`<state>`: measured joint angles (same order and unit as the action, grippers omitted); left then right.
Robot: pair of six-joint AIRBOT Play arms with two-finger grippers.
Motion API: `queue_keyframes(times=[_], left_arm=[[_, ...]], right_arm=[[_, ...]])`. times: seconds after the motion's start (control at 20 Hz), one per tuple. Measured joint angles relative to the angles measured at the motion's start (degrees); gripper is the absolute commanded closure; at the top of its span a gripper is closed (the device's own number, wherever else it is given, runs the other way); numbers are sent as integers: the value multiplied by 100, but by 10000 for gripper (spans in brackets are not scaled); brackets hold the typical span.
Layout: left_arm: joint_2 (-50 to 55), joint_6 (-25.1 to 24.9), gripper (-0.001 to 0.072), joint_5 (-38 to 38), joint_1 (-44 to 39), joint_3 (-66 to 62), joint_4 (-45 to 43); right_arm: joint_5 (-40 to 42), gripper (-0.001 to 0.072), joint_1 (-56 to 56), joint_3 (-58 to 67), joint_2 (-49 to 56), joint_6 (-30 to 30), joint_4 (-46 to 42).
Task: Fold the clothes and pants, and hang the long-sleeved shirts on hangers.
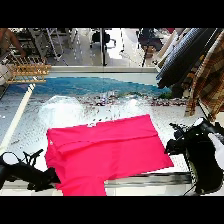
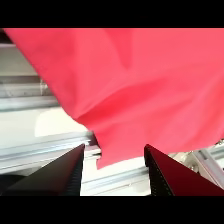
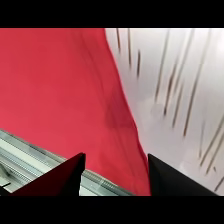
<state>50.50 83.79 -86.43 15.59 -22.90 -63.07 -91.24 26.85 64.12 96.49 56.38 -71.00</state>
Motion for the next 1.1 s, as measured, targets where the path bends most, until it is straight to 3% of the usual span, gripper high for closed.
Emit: queue_keyframes(times=[0.2, 0.45, 0.7, 0.75, 0.85, 0.9, 0.95, 1.0, 1.1], left_arm=[[-63, 251, 288, 63, -321, 144, -68], [-20, 719, 291, 612, -951, 240, -214], [245, 1008, 298, 944, -1327, 264, -455], [299, 1025, 331, 979, -1355, 264, -470], [389, 1060, 619, 1040, -1388, 264, -492], [417, 1071, 701, 1073, -1399, 264, -507], [435, 1073, 701, 1108, -1408, 264, -503], [448, 1051, 701, 1132, -1410, 264, -463], [466, 916, 701, 1178, -1416, 264, -317]], right_arm=[[-4, 219, 11, -76, 0, -57, -39], [-98, 337, 11, -221, 9, -125, -160], [-125, 370, 13, -258, 13, -188, -160], [-138, 401, 13, -258, 15, -190, -157], [-140, 499, 13, -262, 20, -203, -170], [-142, 514, 13, -269, 22, -205, -170], [-153, 625, 13, -269, 20, -223, -166], [-138, 686, 11, -273, 24, -254, -192], [-221, 687, 11, -269, 22, -334, -181]])
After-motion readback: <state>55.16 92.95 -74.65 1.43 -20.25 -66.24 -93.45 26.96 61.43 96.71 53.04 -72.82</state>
